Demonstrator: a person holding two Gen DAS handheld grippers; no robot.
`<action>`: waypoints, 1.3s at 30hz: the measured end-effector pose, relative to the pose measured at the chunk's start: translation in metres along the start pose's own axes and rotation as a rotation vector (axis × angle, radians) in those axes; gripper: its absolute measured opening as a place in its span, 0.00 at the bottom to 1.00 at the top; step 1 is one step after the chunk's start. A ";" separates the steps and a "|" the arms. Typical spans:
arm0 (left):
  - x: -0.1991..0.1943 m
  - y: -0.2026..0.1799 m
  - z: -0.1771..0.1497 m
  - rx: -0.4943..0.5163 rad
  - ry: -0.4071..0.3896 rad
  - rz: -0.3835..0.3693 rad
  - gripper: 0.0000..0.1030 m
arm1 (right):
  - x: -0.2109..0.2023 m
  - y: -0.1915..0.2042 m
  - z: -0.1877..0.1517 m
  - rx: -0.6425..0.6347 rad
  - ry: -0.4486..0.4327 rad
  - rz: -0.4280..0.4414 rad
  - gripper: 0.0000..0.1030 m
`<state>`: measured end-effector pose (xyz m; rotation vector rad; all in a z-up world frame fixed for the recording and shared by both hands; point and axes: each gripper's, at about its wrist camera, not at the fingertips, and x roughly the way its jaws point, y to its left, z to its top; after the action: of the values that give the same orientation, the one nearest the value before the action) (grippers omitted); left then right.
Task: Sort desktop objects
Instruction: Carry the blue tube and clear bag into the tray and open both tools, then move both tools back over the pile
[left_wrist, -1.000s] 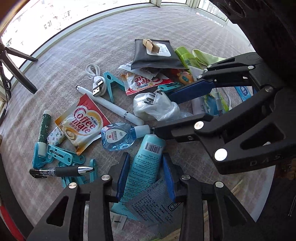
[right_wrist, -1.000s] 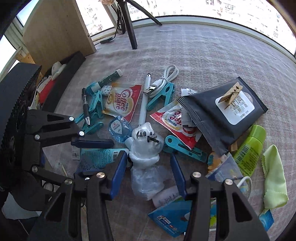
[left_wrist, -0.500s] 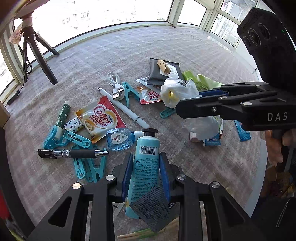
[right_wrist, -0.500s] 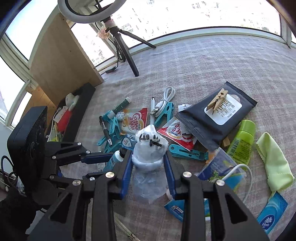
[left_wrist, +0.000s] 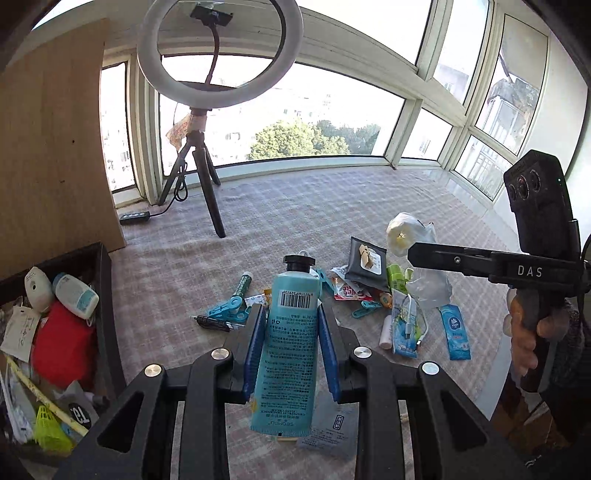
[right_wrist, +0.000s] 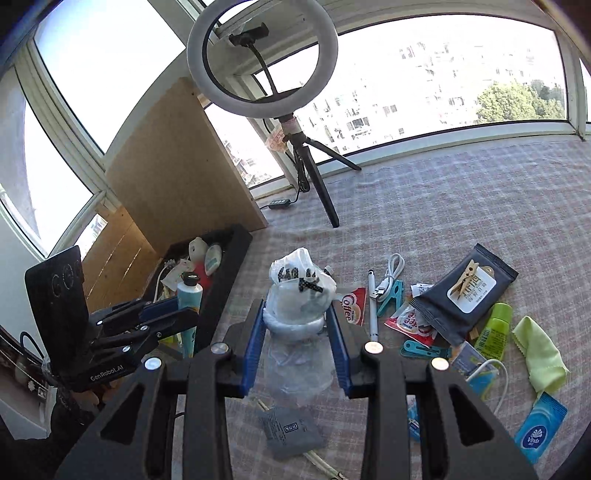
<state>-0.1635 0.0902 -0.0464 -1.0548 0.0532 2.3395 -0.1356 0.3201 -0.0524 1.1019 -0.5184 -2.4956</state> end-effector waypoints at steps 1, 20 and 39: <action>-0.010 0.011 -0.003 -0.012 -0.010 0.024 0.26 | 0.005 0.012 0.002 -0.013 0.002 0.017 0.32; -0.146 0.225 -0.073 -0.322 -0.104 0.395 0.26 | 0.154 0.225 -0.020 -0.268 0.196 0.241 0.32; -0.130 0.275 -0.029 -0.374 -0.166 0.471 0.57 | 0.209 0.280 0.018 -0.373 0.171 0.114 0.64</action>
<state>-0.2157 -0.2106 -0.0277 -1.1058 -0.2328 2.9391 -0.2310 -0.0166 -0.0412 1.0863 -0.0596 -2.2510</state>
